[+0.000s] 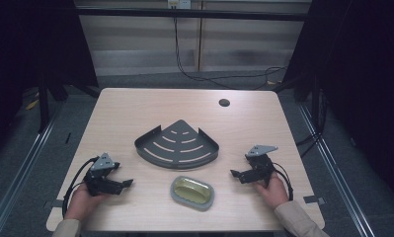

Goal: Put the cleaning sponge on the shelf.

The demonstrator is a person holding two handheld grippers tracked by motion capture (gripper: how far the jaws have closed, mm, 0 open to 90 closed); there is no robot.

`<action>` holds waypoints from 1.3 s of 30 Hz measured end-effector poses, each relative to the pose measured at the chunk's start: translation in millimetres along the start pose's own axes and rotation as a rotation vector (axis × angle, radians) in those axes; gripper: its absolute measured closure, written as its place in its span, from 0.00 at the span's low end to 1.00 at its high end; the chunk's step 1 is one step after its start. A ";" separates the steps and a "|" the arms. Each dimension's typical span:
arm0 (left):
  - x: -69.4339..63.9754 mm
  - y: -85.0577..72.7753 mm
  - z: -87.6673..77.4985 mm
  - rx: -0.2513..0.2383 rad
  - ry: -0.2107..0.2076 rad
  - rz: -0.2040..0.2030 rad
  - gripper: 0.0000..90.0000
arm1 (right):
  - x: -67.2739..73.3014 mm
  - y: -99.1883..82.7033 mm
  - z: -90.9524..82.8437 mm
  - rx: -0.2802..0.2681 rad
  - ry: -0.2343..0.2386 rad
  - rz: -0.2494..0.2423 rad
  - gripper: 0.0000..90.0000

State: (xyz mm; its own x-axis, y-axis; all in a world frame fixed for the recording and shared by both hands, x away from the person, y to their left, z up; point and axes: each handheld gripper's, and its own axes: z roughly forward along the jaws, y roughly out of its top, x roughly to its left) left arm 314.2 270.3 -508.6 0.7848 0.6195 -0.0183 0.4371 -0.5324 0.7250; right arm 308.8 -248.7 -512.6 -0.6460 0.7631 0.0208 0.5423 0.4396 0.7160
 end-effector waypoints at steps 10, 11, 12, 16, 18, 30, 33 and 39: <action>-6.0 26.0 -4.8 0.215 0.013 0.026 0.25 | 0.4 0.1 0.1 0.000 -0.004 0.004 0.12; -6.0 26.0 -4.8 0.215 0.013 0.026 0.25 | 0.4 0.1 0.1 0.000 -0.004 0.004 0.12; -13.1 38.0 -6.2 0.223 -0.004 0.065 0.27 | 0.3 0.1 0.1 0.000 -0.004 0.003 0.12; -27.2 61.0 -6.1 0.246 -0.059 0.141 0.28 | 0.4 0.1 0.1 0.000 -0.004 0.004 0.12; -41.0 81.0 -2.0 0.316 -0.091 0.226 0.28 | 0.3 0.1 0.1 0.000 -0.003 0.003 0.12; -81.4 133.6 13.5 0.419 -0.188 0.372 0.28 | 0.4 0.1 0.1 0.000 -0.004 0.004 0.12; -88.9 141.3 19.8 0.430 -0.208 0.391 0.29 | 0.3 0.1 0.1 0.000 -0.003 0.003 0.12; -100.9 155.6 28.1 0.448 -0.233 0.446 0.29 | 0.3 0.1 0.1 0.000 -0.004 0.003 0.12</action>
State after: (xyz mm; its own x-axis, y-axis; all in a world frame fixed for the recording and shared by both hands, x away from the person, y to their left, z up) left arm 315.3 108.7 -413.3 0.9848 0.1708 0.0324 0.1496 -0.9276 0.3422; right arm 308.7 -248.4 -512.6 -0.6425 0.7661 0.0204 0.5442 0.4373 0.7159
